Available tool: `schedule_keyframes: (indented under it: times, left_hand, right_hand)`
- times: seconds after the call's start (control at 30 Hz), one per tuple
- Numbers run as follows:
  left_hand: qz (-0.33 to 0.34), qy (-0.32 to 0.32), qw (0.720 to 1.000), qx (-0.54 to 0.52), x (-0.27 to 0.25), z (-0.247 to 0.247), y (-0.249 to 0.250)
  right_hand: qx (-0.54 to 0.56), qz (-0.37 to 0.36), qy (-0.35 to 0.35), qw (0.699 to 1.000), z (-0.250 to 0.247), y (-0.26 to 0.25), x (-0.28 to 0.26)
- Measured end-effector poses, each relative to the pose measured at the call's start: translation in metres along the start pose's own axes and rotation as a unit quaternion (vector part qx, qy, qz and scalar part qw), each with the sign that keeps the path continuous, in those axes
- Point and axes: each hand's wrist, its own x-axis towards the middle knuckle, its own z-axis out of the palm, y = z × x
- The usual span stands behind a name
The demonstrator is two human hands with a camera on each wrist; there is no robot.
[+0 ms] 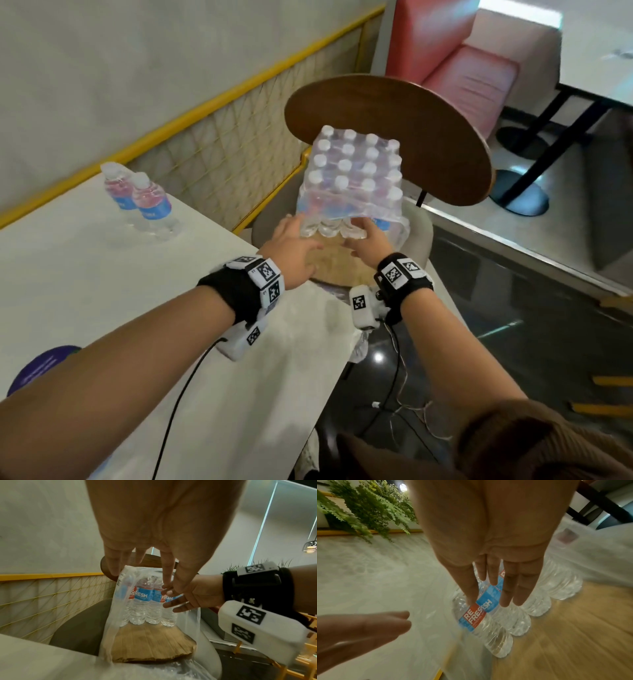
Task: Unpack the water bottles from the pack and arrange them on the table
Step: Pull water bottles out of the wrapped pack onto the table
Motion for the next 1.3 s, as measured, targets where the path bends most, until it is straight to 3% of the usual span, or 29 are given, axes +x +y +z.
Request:
schedule_keyframes:
  times: [0.2,0.37,0.5,0.7,0.8,0.93,0.97,1.07,1.13,1.3]
  left_hand:
    - [-0.016,-0.009,0.999,0.043,0.032,0.001,0.006]
    - [-0.040,-0.024,0.998,0.036,0.043,-0.004,-0.001]
    - [-0.043,-0.025,0.999,0.006,0.047,-0.005,-0.006]
    - [-0.061,-0.018,0.995,-0.074,0.056,0.002,-0.007]
    - [-0.062,-0.041,0.987,-0.142,0.059,0.007,-0.004]
    - [-0.073,-0.070,0.982,-0.162,0.052,0.011,-0.010]
    - [-0.086,-0.065,0.981,-0.161,0.050,0.011,-0.013]
    - [-0.102,-0.060,0.981,-0.152,0.044,0.010,-0.020]
    - [-0.102,-0.071,0.981,-0.147,0.039,0.008,-0.022]
    - [-0.108,-0.071,0.982,-0.134,0.018,0.000,-0.028]
  right_hand:
    - [-0.038,0.011,-0.014,0.999,0.004,-0.021,0.032]
    - [-0.127,0.050,-0.111,0.984,0.000,-0.047,0.039]
    - [-0.155,0.045,-0.086,0.983,0.007,-0.050,0.038]
    - [0.018,-0.057,-0.045,0.997,0.004,-0.032,0.015]
    - [0.061,-0.082,-0.141,0.985,-0.003,-0.033,-0.007]
    - [0.090,-0.027,-0.212,0.973,-0.006,-0.024,-0.012]
    - [0.082,-0.014,-0.188,0.979,-0.008,-0.021,-0.008]
    - [0.019,0.027,-0.012,0.999,-0.013,-0.013,0.018]
    - [0.010,0.059,0.033,0.998,-0.016,-0.019,0.029]
    - [-0.151,0.094,-0.032,0.983,-0.011,-0.031,0.047]
